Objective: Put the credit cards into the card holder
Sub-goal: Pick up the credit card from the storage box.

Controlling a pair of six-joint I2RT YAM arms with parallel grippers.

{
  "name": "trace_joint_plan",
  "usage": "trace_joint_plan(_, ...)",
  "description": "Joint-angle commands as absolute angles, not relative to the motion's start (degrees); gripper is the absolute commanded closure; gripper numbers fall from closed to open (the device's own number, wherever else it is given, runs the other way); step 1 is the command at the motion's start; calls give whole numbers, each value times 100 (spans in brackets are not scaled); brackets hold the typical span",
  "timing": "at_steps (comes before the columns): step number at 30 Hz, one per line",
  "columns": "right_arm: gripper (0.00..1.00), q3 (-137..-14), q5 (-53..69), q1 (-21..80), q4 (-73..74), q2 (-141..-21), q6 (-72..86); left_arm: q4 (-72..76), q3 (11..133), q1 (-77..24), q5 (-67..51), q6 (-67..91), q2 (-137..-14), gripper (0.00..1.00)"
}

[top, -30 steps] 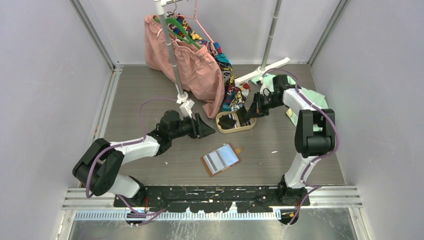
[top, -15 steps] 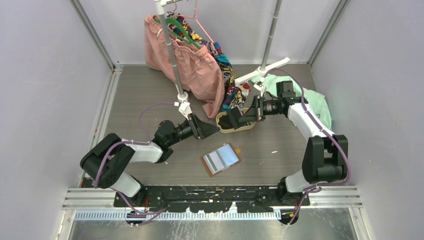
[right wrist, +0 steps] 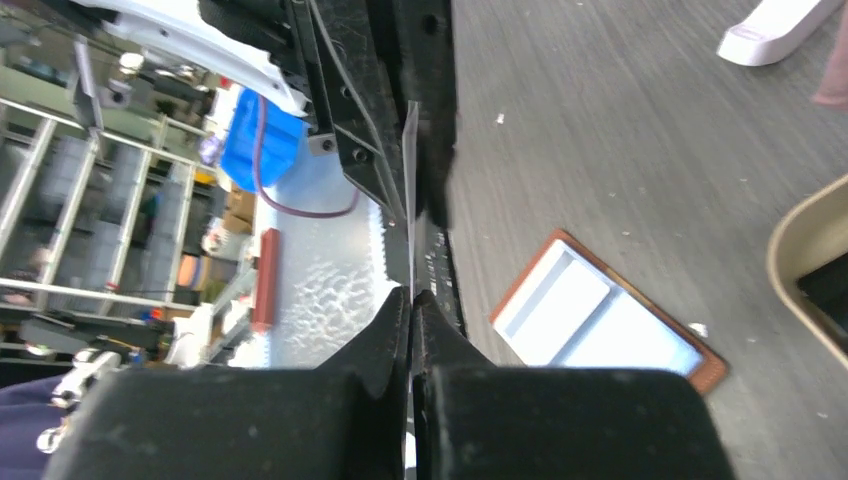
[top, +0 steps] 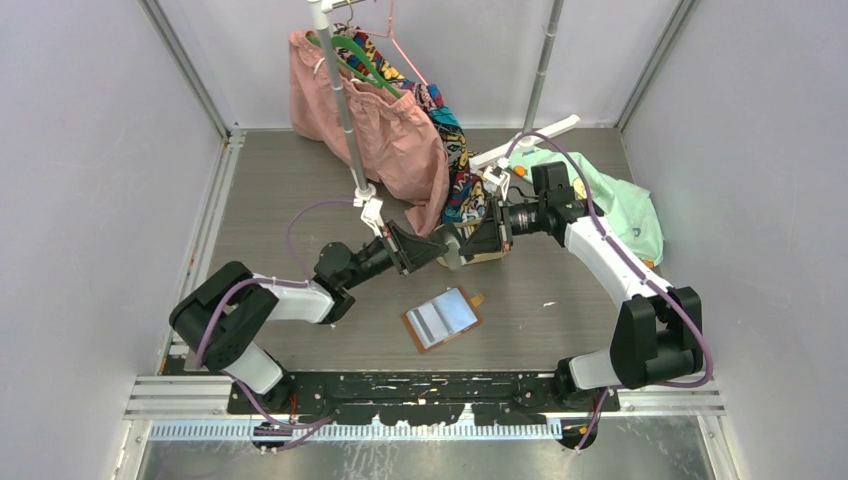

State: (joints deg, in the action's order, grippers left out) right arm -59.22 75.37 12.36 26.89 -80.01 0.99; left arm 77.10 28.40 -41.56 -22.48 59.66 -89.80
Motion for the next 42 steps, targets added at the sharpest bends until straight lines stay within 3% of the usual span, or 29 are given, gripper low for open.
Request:
trace_joint_plan(1, 97, -6038, 7675, 1290, 2942, -7875, -413, 8152, 3060, -4175, -2380, 5849, -8866, 100)
trace_joint_plan(9, 46, -6620, 7174, 1291, 5166, -7728, -3201, 6425, 3069, -4175, -3550, 4580, -8189, 100)
trace_joint_plan(12, 34, -6493, 7347, 1317, 5658, -7635, -4252, 5362, 3183, -4175, -4006, 3951, -7874, 100)
trace_joint_plan(14, 32, -6455, 7285, 1424, 5915, -7615, -4725, 4893, 3279, -4198, -4255, 3722, -7753, 100)
trace_joint_plan(22, 48, -6487, 7178, 1771, 5856, -7742, -4698, 4446, 3580, -4394, -4632, 3470, -7846, 100)
trace_joint_plan(27, 63, -6499, 7193, 1793, 5907, -7706, -4746, 4164, 3655, -4411, -4614, 3294, -7850, 100)
trace_joint_plan(33, 98, -6520, 7188, 1950, 5914, -7804, -4644, 3904, 3705, -4438, -4483, 3165, -7806, 99)
trace_joint_plan(35, 99, -6494, 7198, 1966, 5907, -7851, -4560, 3837, 3605, -4438, -4233, 3149, -7709, 88)
trace_joint_plan(37, 99, -6411, 7095, 1969, 5680, -7882, -4217, 3711, 3387, -4434, -3773, 3100, -7462, 69)
trace_joint_plan(39, 99, -6123, 6773, 1959, 4775, -7802, -3047, 3488, 3098, -4425, -3239, 3023, -7015, 55)
trace_joint_plan(42, 99, -5398, 6231, 1926, 3131, -7774, -1109, 2842, 2748, -4393, -2613, 2953, -6427, 47)
